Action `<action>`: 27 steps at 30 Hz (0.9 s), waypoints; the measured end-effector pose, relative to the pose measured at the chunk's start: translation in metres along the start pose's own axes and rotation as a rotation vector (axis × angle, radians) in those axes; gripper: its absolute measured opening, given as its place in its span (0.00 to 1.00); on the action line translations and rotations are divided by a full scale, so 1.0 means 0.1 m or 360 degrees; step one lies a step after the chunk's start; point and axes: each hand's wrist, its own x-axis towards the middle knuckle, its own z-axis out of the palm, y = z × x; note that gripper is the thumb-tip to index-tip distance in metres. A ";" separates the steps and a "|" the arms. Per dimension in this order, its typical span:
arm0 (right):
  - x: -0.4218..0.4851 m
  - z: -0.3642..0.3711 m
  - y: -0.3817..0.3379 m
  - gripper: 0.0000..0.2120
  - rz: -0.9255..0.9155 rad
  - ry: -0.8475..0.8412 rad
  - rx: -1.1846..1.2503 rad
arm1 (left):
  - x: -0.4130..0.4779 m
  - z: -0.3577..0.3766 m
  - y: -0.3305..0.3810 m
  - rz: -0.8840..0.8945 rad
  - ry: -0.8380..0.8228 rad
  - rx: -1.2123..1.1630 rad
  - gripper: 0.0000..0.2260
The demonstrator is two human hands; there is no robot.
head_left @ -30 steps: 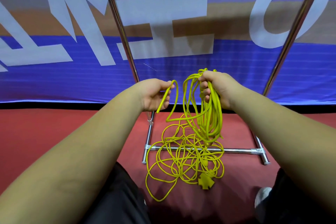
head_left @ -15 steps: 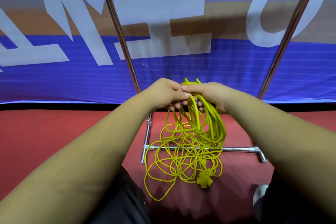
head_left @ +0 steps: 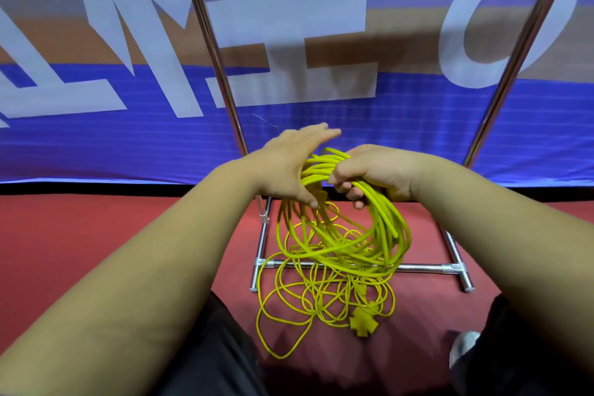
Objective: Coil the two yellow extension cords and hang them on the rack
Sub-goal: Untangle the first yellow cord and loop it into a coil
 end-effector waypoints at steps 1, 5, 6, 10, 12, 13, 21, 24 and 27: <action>-0.03 -0.01 -0.02 0.12 -0.0013 -0.0032 -0.0008 | 0.02 0.00 0.02 0.0102 -0.0040 -0.0041 0.56; -0.13 -0.08 -0.06 0.15 -0.0018 -0.0122 0.0044 | 0.03 0.00 0.14 0.0090 0.0049 -0.0313 0.24; -0.14 -0.10 -0.06 0.16 -0.0027 -0.0115 0.0042 | 0.03 0.02 0.16 0.0042 0.0109 -0.0337 0.18; -0.21 -0.17 -0.12 0.06 -0.0147 -0.0045 -0.0010 | 0.07 0.00 0.27 -0.0138 0.0333 -0.0343 0.11; -0.22 -0.22 -0.16 0.07 -0.0242 0.0053 -0.0010 | 0.10 -0.06 0.32 -0.0223 0.0464 -0.0330 0.07; -0.23 -0.25 -0.17 0.09 -0.0312 0.0143 -0.0077 | 0.11 -0.09 0.34 -0.0271 0.0519 -0.0349 0.06; -0.25 -0.35 -0.11 0.13 -0.0516 0.0748 -0.0705 | 0.08 -0.31 0.26 -0.0710 0.0777 -0.0738 0.05; -0.21 -0.32 -0.14 0.14 -0.0626 0.0951 -0.0753 | 0.09 -0.33 0.23 -0.0694 0.0838 -0.0670 0.06; -0.20 -0.29 -0.18 0.13 -0.0710 0.1098 -0.0742 | 0.06 -0.39 0.16 -0.0637 0.0792 -0.0594 0.11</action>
